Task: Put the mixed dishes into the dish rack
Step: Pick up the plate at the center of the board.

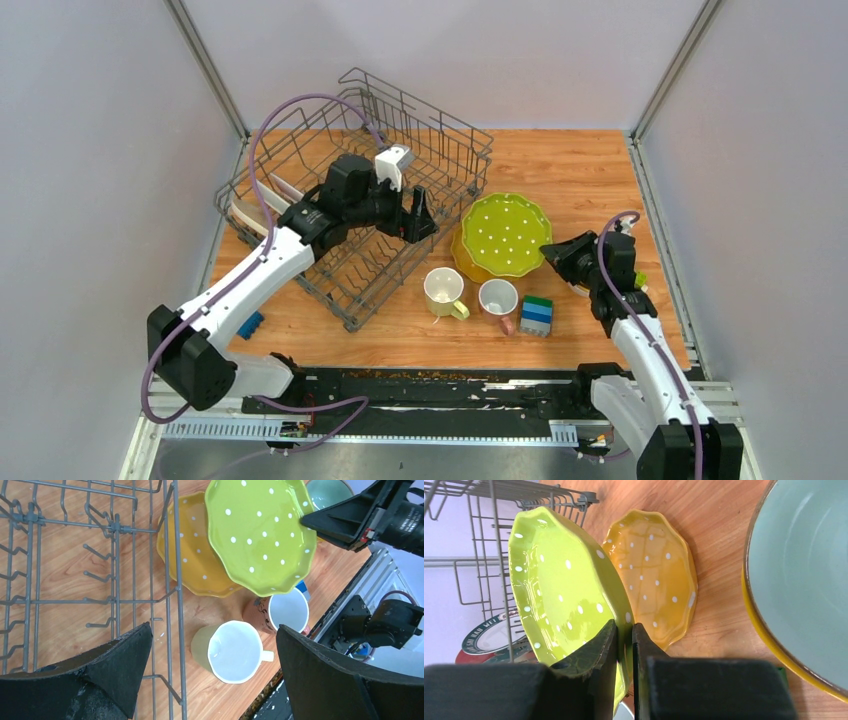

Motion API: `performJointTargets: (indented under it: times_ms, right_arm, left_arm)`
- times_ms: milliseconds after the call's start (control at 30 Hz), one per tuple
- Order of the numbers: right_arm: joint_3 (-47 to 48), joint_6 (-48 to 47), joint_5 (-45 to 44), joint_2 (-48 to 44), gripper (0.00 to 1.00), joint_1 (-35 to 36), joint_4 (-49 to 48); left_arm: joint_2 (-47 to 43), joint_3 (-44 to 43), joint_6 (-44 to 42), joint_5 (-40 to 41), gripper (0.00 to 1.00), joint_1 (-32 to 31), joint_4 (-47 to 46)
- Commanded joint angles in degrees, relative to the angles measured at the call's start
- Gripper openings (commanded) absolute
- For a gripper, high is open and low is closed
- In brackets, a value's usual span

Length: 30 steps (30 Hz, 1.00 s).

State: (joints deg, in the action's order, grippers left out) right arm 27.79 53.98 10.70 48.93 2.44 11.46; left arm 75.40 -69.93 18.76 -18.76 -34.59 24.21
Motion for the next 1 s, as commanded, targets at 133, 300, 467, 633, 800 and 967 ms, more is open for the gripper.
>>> performJointTargets:
  times_ms: [133,300,467,633,800,967]
  right_arm:
    - [4.69,3.72,5.1,-4.2,0.0,-0.28,-5.05]
    - [5.66,3.75,8.62,-4.83,0.0,-0.37,-5.39]
    - [5.87,4.74,10.7,-6.51,0.0,-0.33,-5.82]
    - [6.17,5.46,12.43,-8.26,0.0,-0.32,-6.07]
    - [6.27,6.45,14.78,-8.72,0.0,-0.33,-7.24]
    - [5.74,7.27,16.55,-8.45,0.0,-0.33,-9.03]
  left_arm:
    - [2.56,-2.19,3.04,-0.39,1.0,-1.12,-5.55]
    - [5.32,-2.28,7.78,1.33,1.0,-2.7,-8.98]
    - [8.04,-3.9,9.1,3.88,1.0,-4.83,-9.15]
    - [8.93,-3.93,10.51,4.71,1.0,-5.13,-10.46]
    - [10.79,-4.06,12.23,3.47,0.99,-6.13,-12.79]
    - [13.11,-4.17,14.58,1.45,0.92,-7.07,-16.18]
